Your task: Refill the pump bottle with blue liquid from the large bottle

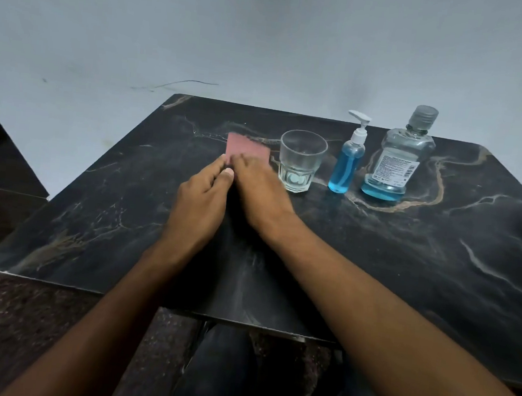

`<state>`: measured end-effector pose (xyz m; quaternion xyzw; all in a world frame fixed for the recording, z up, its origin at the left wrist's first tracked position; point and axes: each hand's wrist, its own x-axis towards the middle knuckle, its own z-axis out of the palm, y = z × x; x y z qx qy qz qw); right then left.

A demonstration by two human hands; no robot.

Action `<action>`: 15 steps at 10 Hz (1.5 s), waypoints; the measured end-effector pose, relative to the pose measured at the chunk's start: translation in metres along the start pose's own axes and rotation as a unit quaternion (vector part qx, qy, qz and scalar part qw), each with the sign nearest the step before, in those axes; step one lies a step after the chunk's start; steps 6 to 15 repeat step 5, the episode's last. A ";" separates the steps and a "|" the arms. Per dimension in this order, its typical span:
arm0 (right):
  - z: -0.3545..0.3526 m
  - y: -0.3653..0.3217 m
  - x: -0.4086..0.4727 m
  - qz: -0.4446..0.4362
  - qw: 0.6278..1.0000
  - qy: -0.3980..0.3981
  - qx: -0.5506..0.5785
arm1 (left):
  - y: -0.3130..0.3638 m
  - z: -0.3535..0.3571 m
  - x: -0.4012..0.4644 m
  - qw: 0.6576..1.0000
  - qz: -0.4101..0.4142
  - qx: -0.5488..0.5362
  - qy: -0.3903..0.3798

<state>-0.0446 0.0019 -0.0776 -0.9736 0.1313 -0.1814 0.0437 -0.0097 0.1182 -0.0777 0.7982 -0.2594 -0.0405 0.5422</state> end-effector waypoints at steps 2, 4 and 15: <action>-0.007 0.008 -0.024 0.031 0.990 -0.064 0.120 | -0.003 -0.003 -0.002 0.998 0.028 0.045 -0.034; -0.045 0.054 -0.066 0.080 0.989 0.057 0.107 | 0.003 0.011 0.001 0.993 0.058 0.076 -0.073; -0.057 0.077 -0.092 0.111 0.985 0.109 0.078 | 0.006 0.021 -0.004 0.985 0.087 0.116 -0.098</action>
